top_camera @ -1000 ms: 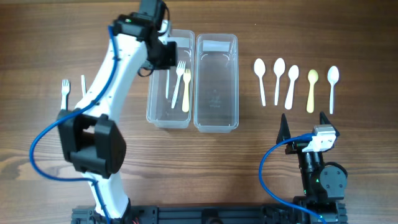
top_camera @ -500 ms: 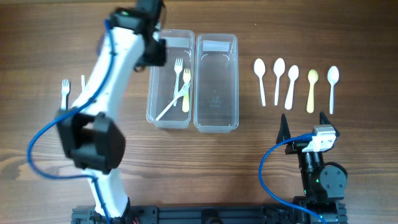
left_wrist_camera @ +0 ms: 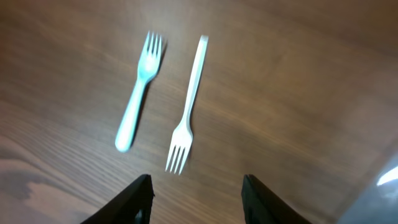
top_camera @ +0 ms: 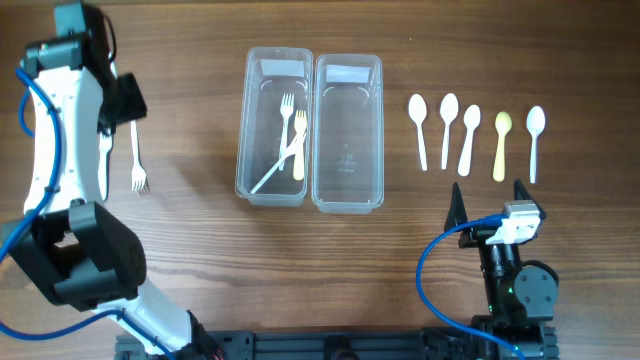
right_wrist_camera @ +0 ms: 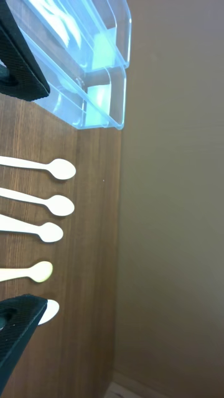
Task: Pack container
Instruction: 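Place the bent white fork into the left container, then grasp the next white fork with the left gripper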
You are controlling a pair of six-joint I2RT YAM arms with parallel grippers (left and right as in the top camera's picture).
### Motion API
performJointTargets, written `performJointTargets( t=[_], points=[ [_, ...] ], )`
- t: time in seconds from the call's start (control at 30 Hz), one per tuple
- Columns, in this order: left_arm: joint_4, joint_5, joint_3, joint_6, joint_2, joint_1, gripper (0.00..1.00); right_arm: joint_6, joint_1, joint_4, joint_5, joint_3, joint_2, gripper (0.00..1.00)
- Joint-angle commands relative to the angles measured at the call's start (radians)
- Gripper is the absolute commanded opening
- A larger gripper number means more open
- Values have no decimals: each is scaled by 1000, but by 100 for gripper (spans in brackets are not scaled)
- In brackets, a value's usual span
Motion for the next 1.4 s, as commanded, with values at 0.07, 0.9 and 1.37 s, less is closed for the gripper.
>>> performJointTargets(
  t=[0.07, 0.9, 1.37],
  points=[
    [149, 51, -222, 101, 10, 53, 50, -2, -3, 4, -16, -1, -5, 100],
    [628, 134, -546, 154, 113, 104, 41, -2, -3, 4, -16, -1, -5, 100],
    [575, 129, -536, 150, 144, 104, 4, -2, -3, 4, -16, -1, -5, 100]
  ],
)
